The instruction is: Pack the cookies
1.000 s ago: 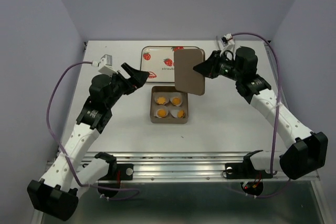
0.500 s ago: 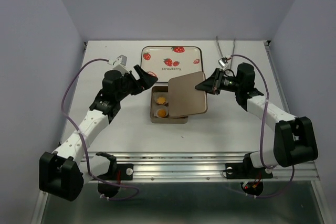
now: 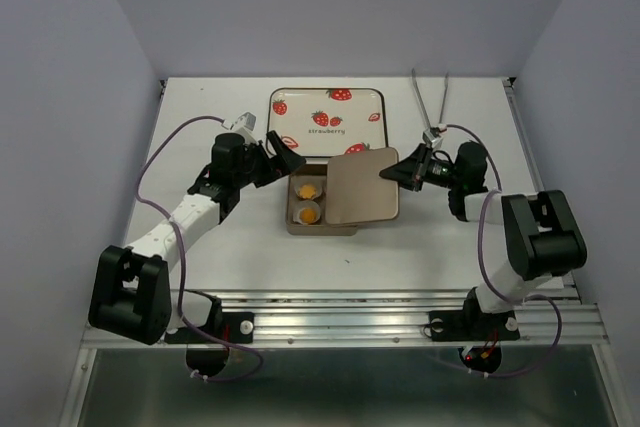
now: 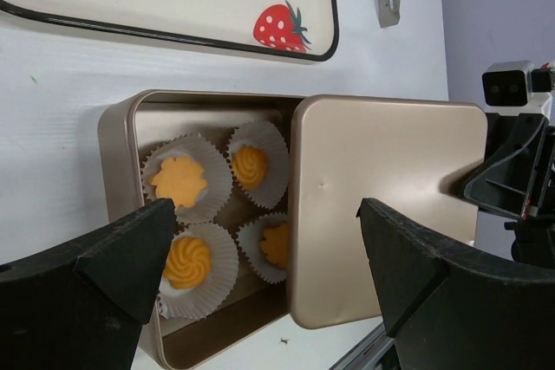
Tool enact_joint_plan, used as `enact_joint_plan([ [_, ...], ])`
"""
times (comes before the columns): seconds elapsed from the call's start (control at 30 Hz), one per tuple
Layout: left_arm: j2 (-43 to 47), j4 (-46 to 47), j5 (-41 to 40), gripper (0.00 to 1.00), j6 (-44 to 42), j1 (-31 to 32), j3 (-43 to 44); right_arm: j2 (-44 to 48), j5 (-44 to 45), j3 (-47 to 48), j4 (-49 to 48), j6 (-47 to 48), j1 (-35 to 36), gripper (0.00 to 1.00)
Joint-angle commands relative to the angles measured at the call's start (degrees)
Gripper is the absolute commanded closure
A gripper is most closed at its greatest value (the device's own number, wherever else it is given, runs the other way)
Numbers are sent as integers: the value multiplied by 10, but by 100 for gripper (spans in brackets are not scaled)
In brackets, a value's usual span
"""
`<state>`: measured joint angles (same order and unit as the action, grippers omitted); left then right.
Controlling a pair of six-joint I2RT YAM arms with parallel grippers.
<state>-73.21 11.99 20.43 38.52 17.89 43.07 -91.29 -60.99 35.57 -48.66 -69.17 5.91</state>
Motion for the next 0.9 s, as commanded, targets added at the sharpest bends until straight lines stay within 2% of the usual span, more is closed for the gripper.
enact_joint_plan([
  [0.0,-9,37,9,1,-21,-3,-4,-62,-34,-37,-347,-152,-14,87],
  [0.03,-11,38,9,1,-21,-3,-4,-82,-35,-38,-348,-183,-14,87],
  [0.1,-18,38,10,1,-22,-3,-2,-149,-33,-41,-550,-280,-14,87],
  [0.17,-21,42,12,1,-21,-3,-3,-186,-33,-41,-553,-286,-14,85],
  [0.53,-31,39,13,1,-28,-3,3,-209,-22,-50,-553,-222,-14,79],
  [0.73,-40,41,15,1,-28,-3,3,-205,-27,-59,-552,-181,-14,68],
  [0.87,-44,39,17,1,-30,-3,4,-211,-30,-65,-552,-165,-14,64],
])
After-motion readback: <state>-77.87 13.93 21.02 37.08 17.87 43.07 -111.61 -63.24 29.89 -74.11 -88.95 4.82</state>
